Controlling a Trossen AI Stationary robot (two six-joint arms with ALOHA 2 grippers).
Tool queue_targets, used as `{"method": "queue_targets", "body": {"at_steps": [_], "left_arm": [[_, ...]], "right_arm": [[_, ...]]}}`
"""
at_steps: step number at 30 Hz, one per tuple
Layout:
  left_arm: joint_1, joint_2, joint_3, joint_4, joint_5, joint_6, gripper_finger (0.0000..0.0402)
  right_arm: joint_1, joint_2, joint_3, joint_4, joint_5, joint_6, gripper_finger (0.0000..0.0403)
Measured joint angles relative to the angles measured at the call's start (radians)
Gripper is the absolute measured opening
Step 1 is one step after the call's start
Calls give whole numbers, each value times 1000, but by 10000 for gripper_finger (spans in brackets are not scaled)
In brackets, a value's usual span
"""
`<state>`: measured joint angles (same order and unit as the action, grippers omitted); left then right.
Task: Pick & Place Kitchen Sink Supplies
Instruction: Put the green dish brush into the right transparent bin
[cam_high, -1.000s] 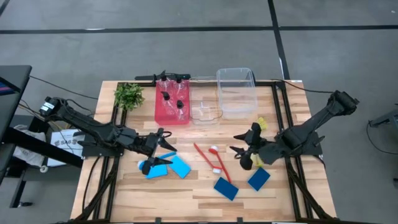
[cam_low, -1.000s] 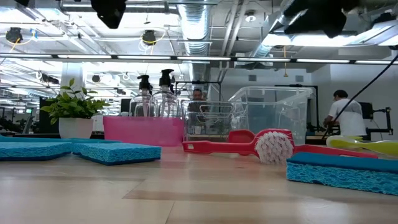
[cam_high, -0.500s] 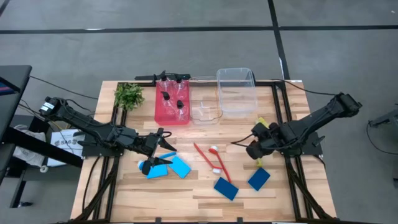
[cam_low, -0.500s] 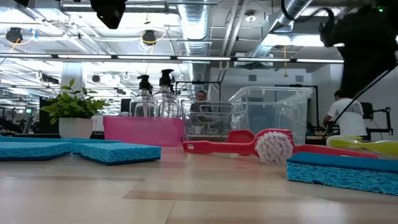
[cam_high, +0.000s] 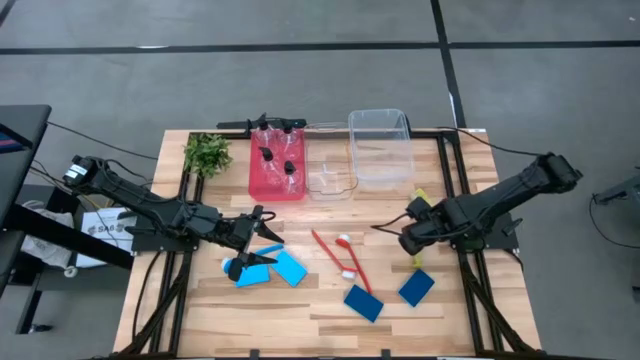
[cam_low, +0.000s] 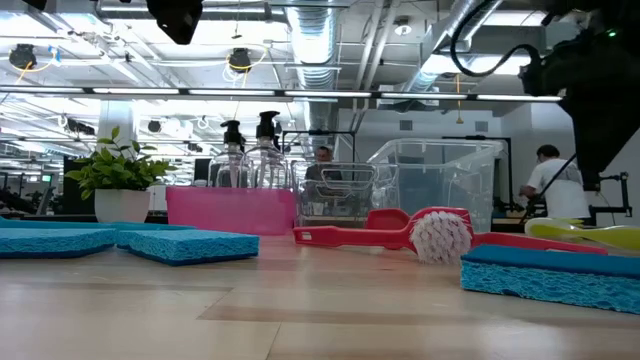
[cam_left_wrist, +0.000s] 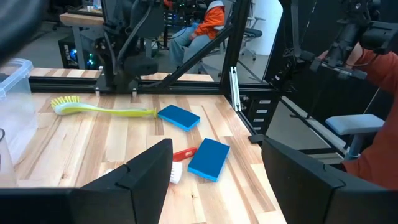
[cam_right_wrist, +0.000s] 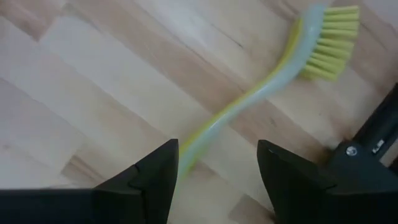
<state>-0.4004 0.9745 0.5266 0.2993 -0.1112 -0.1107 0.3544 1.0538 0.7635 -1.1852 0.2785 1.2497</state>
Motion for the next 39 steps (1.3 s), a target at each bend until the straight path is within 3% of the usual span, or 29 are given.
{"method": "queue_targets", "body": {"at_steps": [7,15,22,30,34,39], "left_arm": [[0,0,0,1,0,1,250],[0,1,0,11,0,1,250],[3,1,0,15,0,1,250],[3,1,0,16,0,1,250],[3,1,0,16,0,1,250],[3,1,0,16,0,1,250]], "right_arm": [[-58,-1,-58,10,-59,-30,212],[-123,-1,-201,245,-95,-81,211],[-167,-2,-262,276,-93,-81,211],[-192,-2,-356,475,-94,-97,206],[-193,-2,-381,487,-83,-97,179],[-177,-2,-377,485,-56,-97,88]]}}
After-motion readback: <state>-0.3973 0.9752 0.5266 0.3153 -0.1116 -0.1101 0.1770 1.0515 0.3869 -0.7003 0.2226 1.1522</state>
